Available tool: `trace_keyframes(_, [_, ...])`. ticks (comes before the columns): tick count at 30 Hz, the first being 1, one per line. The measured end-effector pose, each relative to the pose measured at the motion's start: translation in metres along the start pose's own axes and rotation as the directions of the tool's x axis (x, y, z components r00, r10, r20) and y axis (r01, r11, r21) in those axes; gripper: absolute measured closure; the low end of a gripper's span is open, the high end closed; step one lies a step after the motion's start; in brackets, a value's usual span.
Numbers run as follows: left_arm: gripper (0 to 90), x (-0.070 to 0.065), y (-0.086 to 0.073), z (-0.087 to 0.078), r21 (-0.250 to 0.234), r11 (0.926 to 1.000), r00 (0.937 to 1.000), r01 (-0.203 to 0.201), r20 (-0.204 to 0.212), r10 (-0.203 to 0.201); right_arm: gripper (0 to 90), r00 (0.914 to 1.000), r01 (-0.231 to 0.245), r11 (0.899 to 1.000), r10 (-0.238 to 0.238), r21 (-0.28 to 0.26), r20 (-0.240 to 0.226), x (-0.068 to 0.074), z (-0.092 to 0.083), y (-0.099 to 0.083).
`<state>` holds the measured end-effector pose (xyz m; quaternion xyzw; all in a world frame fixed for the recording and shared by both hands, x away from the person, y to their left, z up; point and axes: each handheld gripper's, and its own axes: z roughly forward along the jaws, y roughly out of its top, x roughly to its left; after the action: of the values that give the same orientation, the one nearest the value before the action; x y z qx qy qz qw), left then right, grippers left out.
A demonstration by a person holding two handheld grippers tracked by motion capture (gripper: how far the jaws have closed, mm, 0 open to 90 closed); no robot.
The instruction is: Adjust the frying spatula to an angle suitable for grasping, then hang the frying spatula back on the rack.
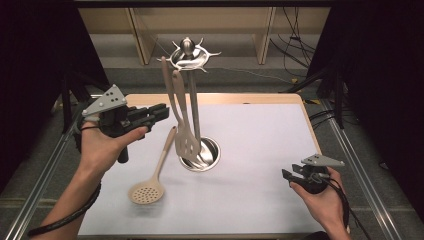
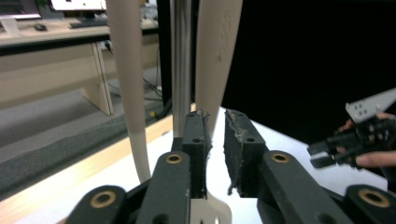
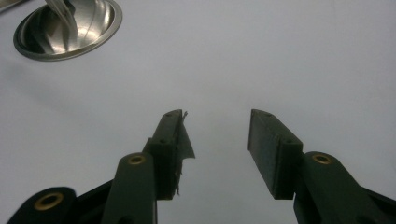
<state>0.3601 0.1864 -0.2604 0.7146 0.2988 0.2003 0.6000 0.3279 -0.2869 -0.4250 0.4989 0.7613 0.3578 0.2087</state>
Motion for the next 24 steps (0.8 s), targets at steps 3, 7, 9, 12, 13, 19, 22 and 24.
trace_keyframes(3, [80.4, -0.001, 0.003, -0.004, -0.017, 0.9999, 0.9999, -0.001, -0.017, 0.001, 56.8, 1.0000, 0.000, 1.000, 0.000, 0.000, 0.001, 0.001, -0.002, 0.000])
trace_keyframes(7, [84.3, -0.003, 0.007, -0.008, -0.043, 0.9989, 0.9998, 0.017, -0.013, -0.018, 57.6, 0.9997, -0.023, 1.000, 0.023, 0.004, 0.003, 0.007, -0.003, 0.002])
trace_keyframes(9, [86.4, -0.005, 0.010, -0.009, -0.060, 0.9981, 0.9998, 0.017, -0.006, -0.018, 59.1, 0.9988, 0.047, 0.999, -0.047, -0.019, 0.009, 0.003, -0.003, 0.003])
trace_keyframes(12, [89.0, -0.009, 0.015, -0.009, -0.077, 0.9968, 0.9998, 0.022, 0.005, -0.021, 61.8, 1.0000, -0.008, 1.000, 0.008, 0.012, -0.002, 0.007, -0.004, 0.004])
trace_keyframes(13, [89.1, -0.010, 0.017, -0.008, -0.083, 0.9963, 0.9998, 0.021, 0.006, -0.020, 62.8, 0.9998, 0.018, 1.000, -0.019, 0.010, 0.002, 0.004, -0.003, 0.004])
trace_keyframes(19, [89.4, -0.020, 0.035, -0.001, -0.112, 0.9935, 0.9993, -0.021, 0.028, 0.024, 67.6, 0.9986, 0.053, 0.999, -0.053, -0.003, 0.003, 0.001, 0.000, 0.005])
trace_keyframes(22, [89.4, -0.023, 0.041, 0.003, -0.122, 0.9921, 0.9989, -0.027, 0.034, 0.031, 69.0, 0.9996, 0.029, 1.000, -0.029, 0.003, 0.007, 0.003, -0.001, 0.005])
trace_keyframes(24, [89.4, -0.024, 0.043, 0.006, -0.127, 0.9915, 0.9988, -0.025, 0.038, 0.030, 69.4, 0.9992, 0.038, 0.999, -0.039, 0.013, 0.012, 0.003, -0.002, 0.006])
